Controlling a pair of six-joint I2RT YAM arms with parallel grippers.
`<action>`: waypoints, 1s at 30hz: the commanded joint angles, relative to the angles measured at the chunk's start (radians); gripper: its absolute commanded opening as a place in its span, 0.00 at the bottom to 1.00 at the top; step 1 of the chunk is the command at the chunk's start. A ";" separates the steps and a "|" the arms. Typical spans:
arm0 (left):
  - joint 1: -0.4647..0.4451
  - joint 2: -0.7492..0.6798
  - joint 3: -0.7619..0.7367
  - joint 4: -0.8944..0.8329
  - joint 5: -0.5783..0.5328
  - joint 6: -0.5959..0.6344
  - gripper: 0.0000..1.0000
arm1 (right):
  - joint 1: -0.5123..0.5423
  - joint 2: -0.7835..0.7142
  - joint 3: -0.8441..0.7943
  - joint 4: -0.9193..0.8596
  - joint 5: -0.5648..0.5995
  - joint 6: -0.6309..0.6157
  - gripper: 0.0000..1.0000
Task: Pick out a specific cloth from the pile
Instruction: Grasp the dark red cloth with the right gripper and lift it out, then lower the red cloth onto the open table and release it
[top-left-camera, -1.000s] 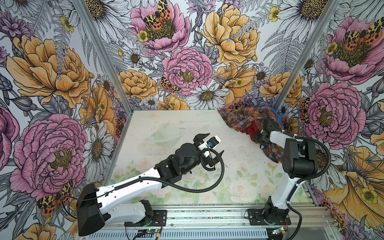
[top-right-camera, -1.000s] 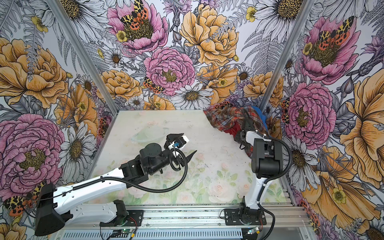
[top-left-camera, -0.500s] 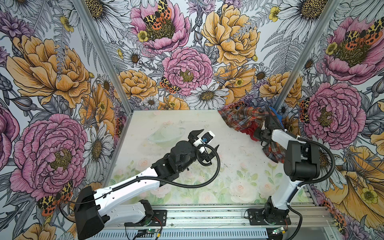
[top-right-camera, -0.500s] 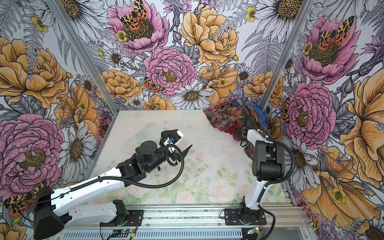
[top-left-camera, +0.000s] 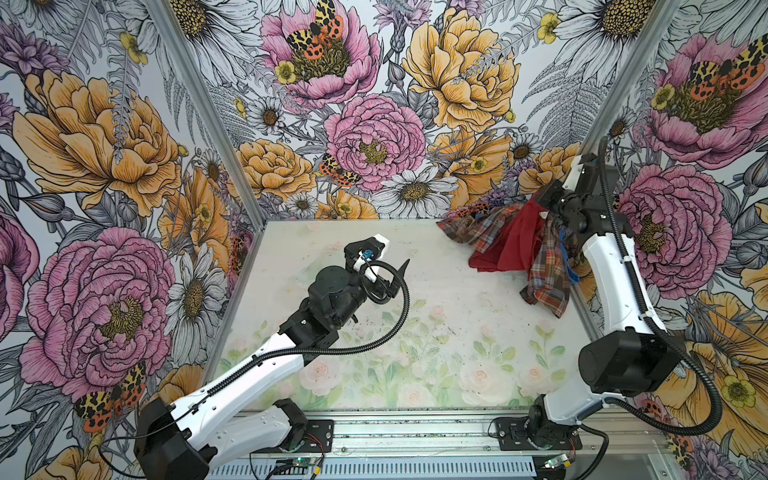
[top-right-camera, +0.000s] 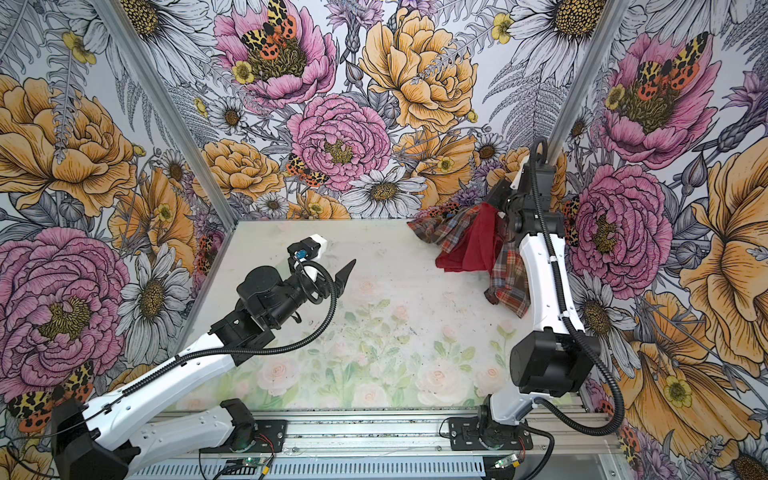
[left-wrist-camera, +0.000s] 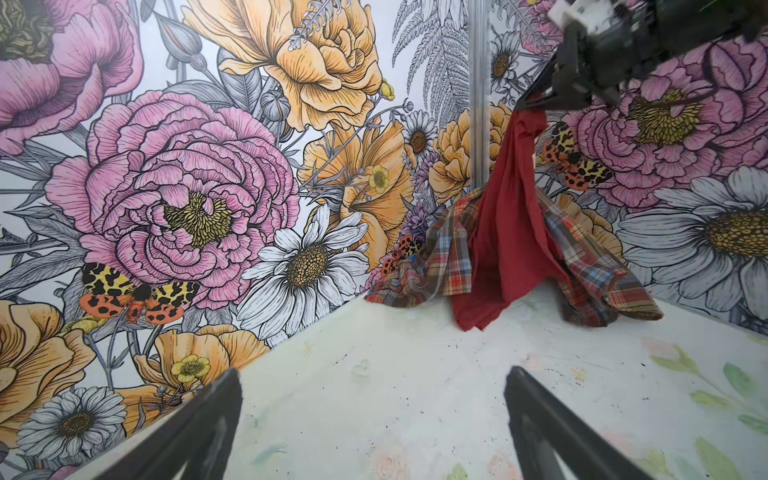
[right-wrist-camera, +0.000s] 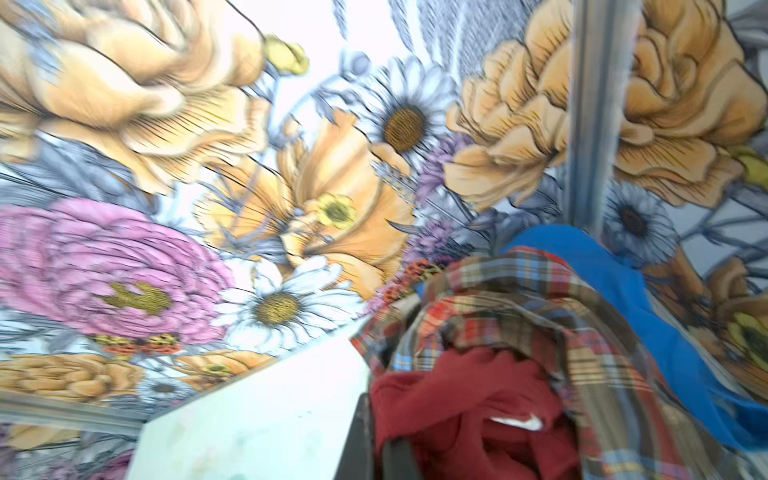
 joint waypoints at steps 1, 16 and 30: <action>0.102 -0.026 -0.012 0.053 0.124 -0.131 0.99 | 0.071 0.023 0.198 0.038 -0.134 0.092 0.00; 0.410 -0.050 -0.037 0.147 0.389 -0.280 0.99 | 0.424 0.291 0.708 0.076 -0.311 0.084 0.00; 0.524 -0.085 -0.086 0.243 0.467 -0.305 0.99 | 0.513 0.411 0.717 0.132 -0.322 0.093 0.00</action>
